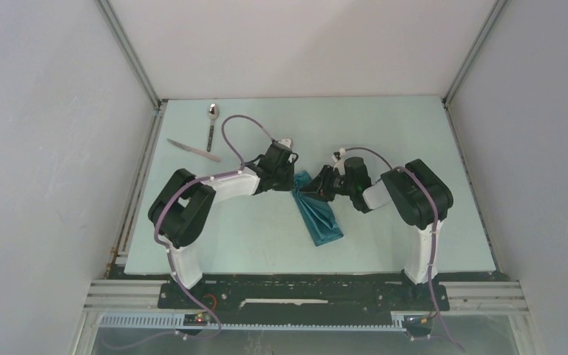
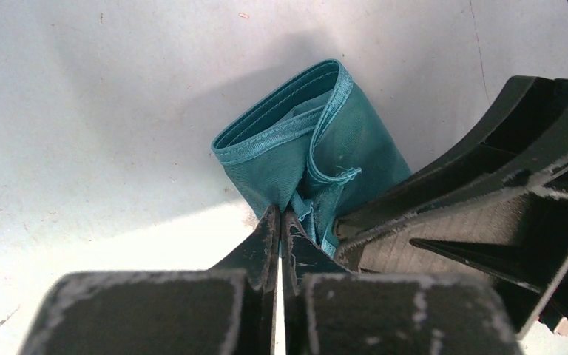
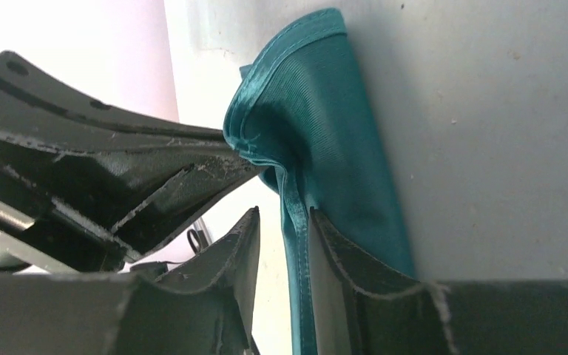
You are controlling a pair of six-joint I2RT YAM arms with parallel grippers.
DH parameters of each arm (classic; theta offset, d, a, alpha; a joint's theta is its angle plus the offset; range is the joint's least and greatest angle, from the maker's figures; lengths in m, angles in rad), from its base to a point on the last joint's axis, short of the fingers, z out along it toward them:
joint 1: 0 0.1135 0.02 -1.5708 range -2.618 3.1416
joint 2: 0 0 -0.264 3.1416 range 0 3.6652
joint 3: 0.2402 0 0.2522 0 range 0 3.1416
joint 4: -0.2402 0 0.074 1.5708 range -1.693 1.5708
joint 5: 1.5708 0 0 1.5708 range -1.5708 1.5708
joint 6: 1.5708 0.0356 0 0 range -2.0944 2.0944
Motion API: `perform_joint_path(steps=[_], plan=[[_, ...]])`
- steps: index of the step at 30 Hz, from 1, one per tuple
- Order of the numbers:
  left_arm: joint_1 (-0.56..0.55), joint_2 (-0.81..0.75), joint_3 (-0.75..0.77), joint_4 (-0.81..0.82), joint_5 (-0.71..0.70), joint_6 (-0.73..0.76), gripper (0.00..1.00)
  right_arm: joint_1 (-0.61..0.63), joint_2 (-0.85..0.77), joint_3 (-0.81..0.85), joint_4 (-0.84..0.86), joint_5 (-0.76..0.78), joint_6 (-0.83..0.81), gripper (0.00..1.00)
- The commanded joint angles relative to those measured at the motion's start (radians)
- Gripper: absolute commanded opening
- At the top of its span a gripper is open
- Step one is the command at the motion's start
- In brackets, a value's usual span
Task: Fold the napkin into a case and place the utensils inside
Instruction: Grasp the top corner of the smaller rectangle folded napkin from the folded napkin.
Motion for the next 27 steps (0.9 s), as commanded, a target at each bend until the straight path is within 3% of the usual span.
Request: perform_joint_path(steps=[1, 10, 16, 27], plan=[[0.008, -0.042, 0.000, 0.027, 0.014, -0.016, 0.00, -0.009, -0.076, -0.011, -0.011, 0.006, -0.051, 0.40], [0.008, -0.048, -0.010, 0.037, 0.014, -0.016, 0.00, -0.049, -0.016, 0.072, -0.006, -0.009, -0.023, 0.36], [0.008, -0.048, -0.005, 0.035, 0.040, -0.016, 0.00, -0.027, 0.058, 0.145, 0.003, -0.034, 0.005, 0.25], [0.014, -0.058, 0.009, 0.025, 0.030, -0.017, 0.00, 0.019, 0.117, 0.100, 0.096, 0.007, 0.049, 0.16]])
